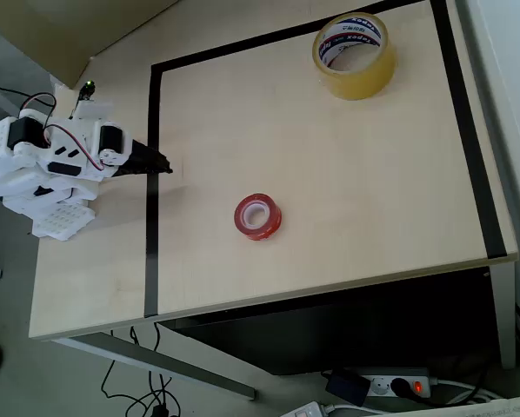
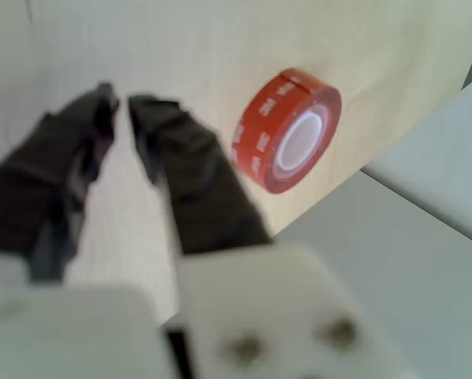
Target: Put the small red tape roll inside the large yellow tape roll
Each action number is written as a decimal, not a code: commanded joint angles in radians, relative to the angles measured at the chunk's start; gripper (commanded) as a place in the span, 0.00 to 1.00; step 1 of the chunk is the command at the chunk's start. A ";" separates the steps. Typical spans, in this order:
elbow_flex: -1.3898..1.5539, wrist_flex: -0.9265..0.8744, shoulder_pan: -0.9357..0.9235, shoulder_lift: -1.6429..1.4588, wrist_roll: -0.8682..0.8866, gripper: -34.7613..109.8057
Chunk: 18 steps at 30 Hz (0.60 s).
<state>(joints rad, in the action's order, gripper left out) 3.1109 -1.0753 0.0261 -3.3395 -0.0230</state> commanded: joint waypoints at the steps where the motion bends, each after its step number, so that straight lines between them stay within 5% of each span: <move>1: -0.031 -0.170 -0.037 0.005 0.055 0.24; 12: -0.284 -0.189 -0.077 0.041 0.048 0.24; 18: -0.600 -0.152 -0.183 0.453 0.048 0.24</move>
<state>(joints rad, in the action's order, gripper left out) 2.7550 -1.2364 -0.0782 -3.1155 -0.0015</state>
